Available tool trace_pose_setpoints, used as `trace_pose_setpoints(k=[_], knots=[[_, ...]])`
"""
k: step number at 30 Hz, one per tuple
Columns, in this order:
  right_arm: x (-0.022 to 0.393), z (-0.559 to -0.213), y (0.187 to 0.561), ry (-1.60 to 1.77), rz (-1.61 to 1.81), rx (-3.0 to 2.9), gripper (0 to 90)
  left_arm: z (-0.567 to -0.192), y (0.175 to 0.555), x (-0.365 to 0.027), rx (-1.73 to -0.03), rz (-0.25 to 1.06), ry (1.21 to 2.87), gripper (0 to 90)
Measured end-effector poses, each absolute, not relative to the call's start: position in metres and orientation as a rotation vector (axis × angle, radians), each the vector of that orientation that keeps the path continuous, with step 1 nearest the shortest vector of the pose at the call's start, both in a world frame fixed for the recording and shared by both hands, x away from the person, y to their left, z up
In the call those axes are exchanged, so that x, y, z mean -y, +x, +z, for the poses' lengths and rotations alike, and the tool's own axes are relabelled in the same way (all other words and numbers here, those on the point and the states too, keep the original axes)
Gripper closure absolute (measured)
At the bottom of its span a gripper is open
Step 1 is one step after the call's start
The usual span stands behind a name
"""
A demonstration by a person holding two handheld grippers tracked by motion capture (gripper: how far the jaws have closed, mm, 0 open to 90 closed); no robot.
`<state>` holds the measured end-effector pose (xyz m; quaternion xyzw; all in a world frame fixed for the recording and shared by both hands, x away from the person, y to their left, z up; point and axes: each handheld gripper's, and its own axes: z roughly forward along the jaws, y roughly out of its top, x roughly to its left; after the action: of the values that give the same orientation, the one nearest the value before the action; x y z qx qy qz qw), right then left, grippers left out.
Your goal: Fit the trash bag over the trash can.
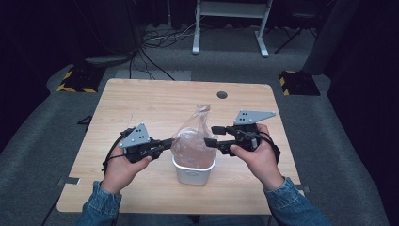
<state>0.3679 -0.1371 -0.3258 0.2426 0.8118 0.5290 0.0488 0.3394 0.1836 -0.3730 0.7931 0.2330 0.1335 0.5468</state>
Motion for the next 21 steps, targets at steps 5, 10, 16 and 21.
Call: trace_pose_setpoints(k=[5,10,16,21], knots=[[0.12,-0.326,0.373,0.734,1.57,-2.489,61.3,-0.368,0.337,-0.176,-0.535,0.344,1.884,89.5],[0.126,-0.332,0.375,0.716,1.563,-2.545,89.0,-0.371,0.338,-0.188,-0.593,0.374,1.86,90.0],[0.167,-0.34,0.375,0.819,1.621,-2.468,90.0,-0.382,0.339,-0.2,-0.643,0.365,1.844,89.3],[0.173,-0.342,0.373,0.764,1.716,-2.443,87.3,-0.37,0.338,-0.209,-0.525,0.262,1.684,49.5]])
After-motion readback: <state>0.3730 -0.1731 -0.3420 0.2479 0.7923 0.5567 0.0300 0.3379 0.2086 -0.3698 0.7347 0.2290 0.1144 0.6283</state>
